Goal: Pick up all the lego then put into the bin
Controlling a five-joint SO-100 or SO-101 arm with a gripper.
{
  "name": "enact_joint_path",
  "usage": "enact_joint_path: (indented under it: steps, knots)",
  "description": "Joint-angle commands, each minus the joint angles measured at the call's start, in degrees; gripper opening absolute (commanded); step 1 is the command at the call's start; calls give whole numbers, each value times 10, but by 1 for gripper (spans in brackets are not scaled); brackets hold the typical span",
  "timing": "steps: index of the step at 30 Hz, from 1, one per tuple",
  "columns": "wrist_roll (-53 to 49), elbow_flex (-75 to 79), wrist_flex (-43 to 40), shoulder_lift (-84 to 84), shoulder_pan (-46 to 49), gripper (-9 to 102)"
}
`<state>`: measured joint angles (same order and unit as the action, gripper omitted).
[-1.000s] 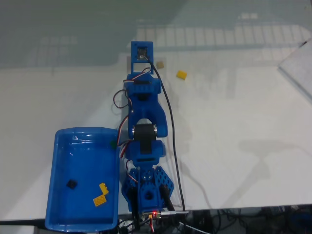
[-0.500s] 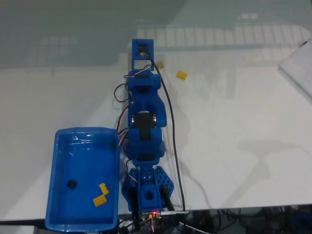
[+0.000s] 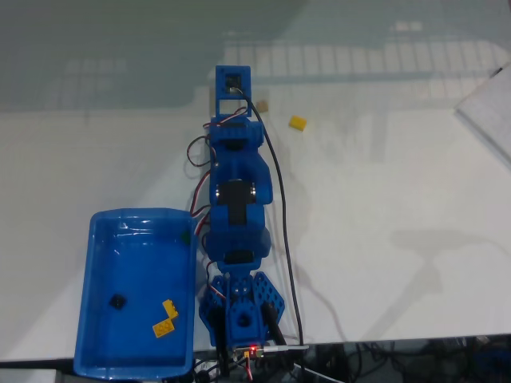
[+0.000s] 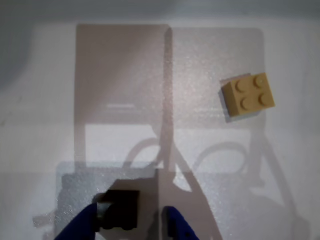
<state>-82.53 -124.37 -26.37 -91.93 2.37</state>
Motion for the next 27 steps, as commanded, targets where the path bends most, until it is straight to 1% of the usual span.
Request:
enact_joint_path:
  steps: [1,5,11,19,23,27]
  knots:
    - [-7,37,7,-2,-1,15]
    - [-10,38,7,2,-1,12]
    - [-11,38,7,5,-3,1]
    - [-10,35,7,0,-4,0]
    - [32,17,7,-65,-14,0]
    - [97,-9,-8,-202,-54,0]
